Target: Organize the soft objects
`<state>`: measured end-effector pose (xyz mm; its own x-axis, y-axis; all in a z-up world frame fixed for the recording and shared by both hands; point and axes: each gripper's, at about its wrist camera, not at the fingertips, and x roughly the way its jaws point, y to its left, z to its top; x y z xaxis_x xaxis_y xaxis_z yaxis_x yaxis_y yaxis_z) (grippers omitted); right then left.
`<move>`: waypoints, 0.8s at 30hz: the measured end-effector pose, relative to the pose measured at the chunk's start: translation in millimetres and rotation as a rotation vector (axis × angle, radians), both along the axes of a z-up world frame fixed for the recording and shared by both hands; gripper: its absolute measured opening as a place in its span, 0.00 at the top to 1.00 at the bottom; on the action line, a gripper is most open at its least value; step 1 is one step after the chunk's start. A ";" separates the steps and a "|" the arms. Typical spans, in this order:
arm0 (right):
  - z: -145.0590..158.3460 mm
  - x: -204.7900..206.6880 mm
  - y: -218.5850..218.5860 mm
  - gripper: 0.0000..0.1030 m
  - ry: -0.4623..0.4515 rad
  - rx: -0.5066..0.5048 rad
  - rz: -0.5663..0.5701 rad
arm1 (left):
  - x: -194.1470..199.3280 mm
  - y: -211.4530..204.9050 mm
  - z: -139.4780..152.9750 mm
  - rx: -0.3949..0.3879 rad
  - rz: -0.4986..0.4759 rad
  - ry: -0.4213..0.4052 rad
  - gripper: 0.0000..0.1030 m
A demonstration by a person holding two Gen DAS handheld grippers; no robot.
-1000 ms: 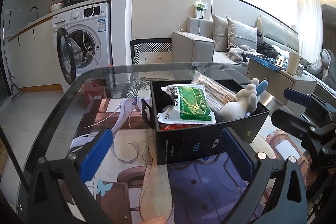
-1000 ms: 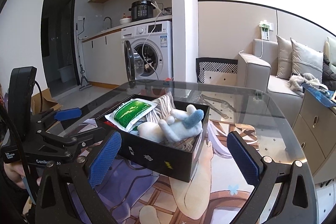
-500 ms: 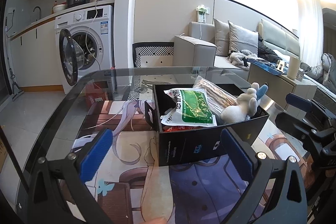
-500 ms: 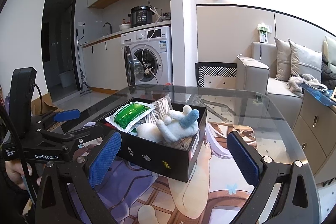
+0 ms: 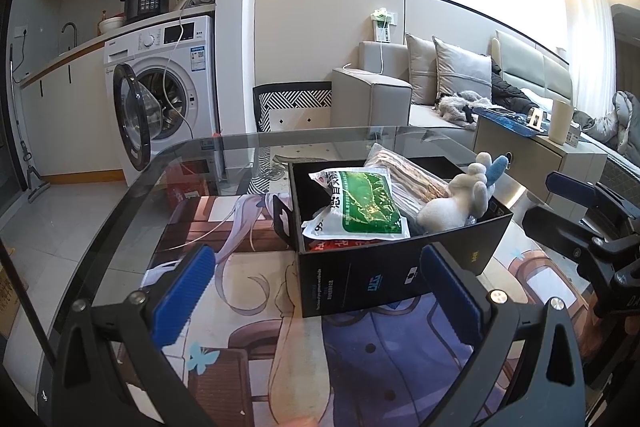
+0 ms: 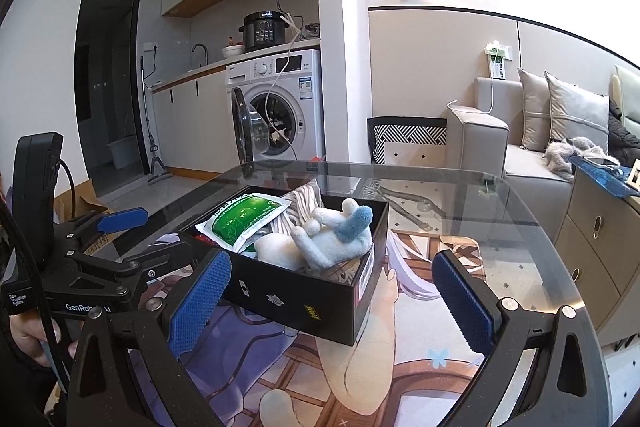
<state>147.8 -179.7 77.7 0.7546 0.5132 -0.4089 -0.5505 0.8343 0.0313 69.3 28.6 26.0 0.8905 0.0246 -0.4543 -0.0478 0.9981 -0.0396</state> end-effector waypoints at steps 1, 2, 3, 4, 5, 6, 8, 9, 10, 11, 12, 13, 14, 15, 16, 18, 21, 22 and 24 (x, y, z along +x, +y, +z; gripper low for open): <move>0.0 -0.2 -0.1 0.01 -0.001 -0.001 0.000 | 0.0 0.0 0.0 0.000 0.000 0.000 0.00; 0.2 0.2 -0.6 0.01 -0.001 0.001 0.001 | -0.1 0.1 0.1 0.000 0.000 -0.001 0.00; 0.6 0.3 -0.5 0.01 -0.002 0.001 0.001 | 0.0 0.1 0.0 0.000 0.001 -0.001 0.00; 0.5 0.4 -0.3 0.01 -0.003 0.001 0.001 | 0.3 0.1 0.0 -0.001 0.001 0.000 0.00; 0.9 1.0 -1.1 0.01 -0.003 0.002 0.002 | 0.1 -0.7 0.0 0.000 0.001 0.000 0.00; 0.9 0.5 -1.5 0.01 -0.004 0.003 0.002 | -0.1 -0.7 0.0 0.000 0.002 -0.002 0.00; 1.0 0.5 -1.4 0.01 -0.004 0.004 0.002 | 0.1 -0.6 0.0 0.000 0.001 -0.001 0.00; 0.9 0.2 -1.7 0.01 -0.005 0.004 0.002 | 0.0 -0.7 -0.1 0.001 0.001 -0.001 0.00; 1.0 0.2 -1.7 0.01 -0.005 0.004 0.002 | 0.1 -0.8 0.0 0.001 0.002 0.000 0.00; 0.8 0.4 -1.6 0.01 -0.004 0.003 0.002 | -0.2 -0.6 0.0 0.001 0.001 -0.001 0.00; 0.8 0.2 -1.7 0.01 -0.004 0.003 0.002 | -0.1 -0.5 0.0 0.000 0.001 -0.002 0.00; 0.9 0.1 -1.7 0.01 -0.005 0.004 0.002 | 0.0 -0.6 0.0 0.001 0.002 -0.002 0.00; 0.9 0.1 -1.7 0.01 -0.005 0.004 0.003 | 0.0 -0.6 -0.1 0.001 0.001 -0.002 0.00; 0.7 0.3 -1.6 0.01 -0.004 0.003 0.002 | -0.1 -0.6 -0.1 0.000 0.001 -0.001 0.00; 0.8 0.2 -1.6 0.01 -0.004 0.003 0.002 | 0.1 -0.5 -0.1 0.000 0.001 -0.001 0.00; 0.8 0.2 -1.6 0.01 -0.005 0.004 0.002 | -0.2 -0.7 -0.2 0.000 0.001 -0.002 0.00; 0.6 0.2 -1.6 0.01 -0.004 0.004 0.002 | -0.1 -0.7 -0.3 0.001 0.001 -0.001 0.00; 0.7 0.1 -1.6 0.01 -0.005 0.004 0.002 | 0.0 -0.7 -0.2 0.001 0.001 0.000 0.00; 0.6 0.2 -1.7 0.01 -0.005 0.004 0.002 | -0.2 -0.7 -0.2 0.001 0.001 -0.002 0.00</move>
